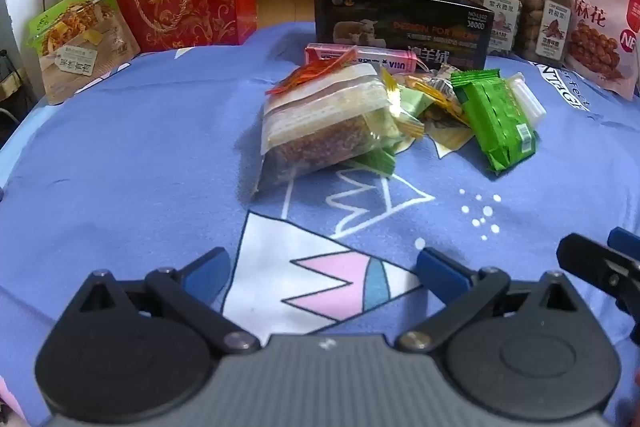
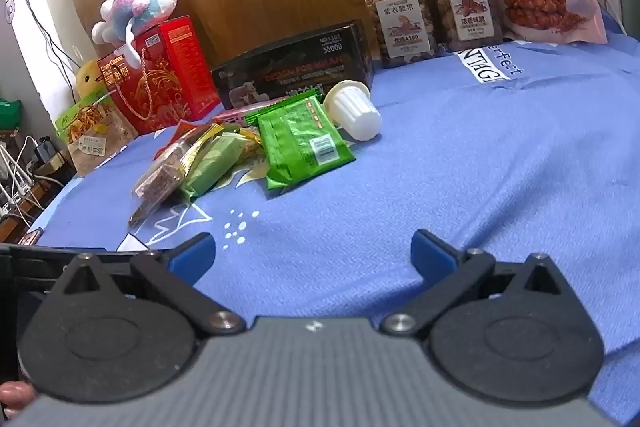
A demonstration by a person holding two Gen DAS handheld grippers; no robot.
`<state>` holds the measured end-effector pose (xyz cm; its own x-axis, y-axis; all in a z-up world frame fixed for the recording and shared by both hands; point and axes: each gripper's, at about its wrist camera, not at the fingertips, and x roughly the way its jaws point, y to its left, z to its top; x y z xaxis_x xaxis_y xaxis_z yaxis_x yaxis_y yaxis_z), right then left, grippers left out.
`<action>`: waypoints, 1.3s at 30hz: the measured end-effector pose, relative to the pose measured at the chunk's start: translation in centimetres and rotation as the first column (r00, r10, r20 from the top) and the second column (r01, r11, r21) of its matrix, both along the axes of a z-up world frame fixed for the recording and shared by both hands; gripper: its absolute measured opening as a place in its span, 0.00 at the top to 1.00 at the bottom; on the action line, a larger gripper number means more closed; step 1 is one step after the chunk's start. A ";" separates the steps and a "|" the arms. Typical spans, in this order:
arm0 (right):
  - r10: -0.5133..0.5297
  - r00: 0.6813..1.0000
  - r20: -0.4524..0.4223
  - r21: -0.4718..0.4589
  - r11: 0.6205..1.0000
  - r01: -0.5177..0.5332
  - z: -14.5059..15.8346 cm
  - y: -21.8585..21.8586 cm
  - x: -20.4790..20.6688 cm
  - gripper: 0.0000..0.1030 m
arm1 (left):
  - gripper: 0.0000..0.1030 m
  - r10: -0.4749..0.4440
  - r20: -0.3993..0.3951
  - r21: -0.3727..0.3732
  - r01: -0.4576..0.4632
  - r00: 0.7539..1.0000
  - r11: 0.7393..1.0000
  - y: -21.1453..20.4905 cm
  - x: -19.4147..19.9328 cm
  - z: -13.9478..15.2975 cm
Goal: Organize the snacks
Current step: 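Move the left gripper toward the pile of snacks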
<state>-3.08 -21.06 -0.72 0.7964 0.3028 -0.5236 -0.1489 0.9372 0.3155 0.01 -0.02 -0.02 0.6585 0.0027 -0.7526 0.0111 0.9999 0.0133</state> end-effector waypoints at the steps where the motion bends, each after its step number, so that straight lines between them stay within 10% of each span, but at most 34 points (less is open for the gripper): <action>1: -0.001 1.000 -0.001 0.000 1.000 0.001 -0.1 0.0 0.0 0.00 | 0.00 -0.004 0.003 0.000 0.004 1.000 1.000 0.0 0.0 0.0; 9: 0.012 1.000 0.007 -0.003 1.000 -0.012 0.3 -0.1 0.0 0.05 | 0.00 -0.097 0.110 -0.029 0.101 0.989 0.994 1.8 -1.7 -0.2; 14: 0.062 0.998 0.015 0.006 0.998 -0.062 0.9 0.3 0.9 0.31 | 0.04 -0.076 0.176 -0.192 0.110 0.981 0.975 5.7 -3.1 0.6; 21: 0.205 0.978 0.037 0.040 0.978 -0.207 3.7 2.2 4.0 0.65 | 0.15 -0.042 0.252 -0.228 0.101 0.967 0.968 10.6 -2.0 3.9; 28: 0.297 0.955 0.008 0.116 0.948 -0.296 5.0 5.8 7.9 0.65 | 0.27 -0.048 0.175 -0.435 0.121 0.983 0.892 13.2 3.3 3.7; 39: 0.362 0.924 -0.122 0.163 0.926 -0.341 3.0 7.5 10.6 0.70 | 0.28 -0.112 0.094 -0.552 0.145 0.989 0.821 10.7 7.1 -0.2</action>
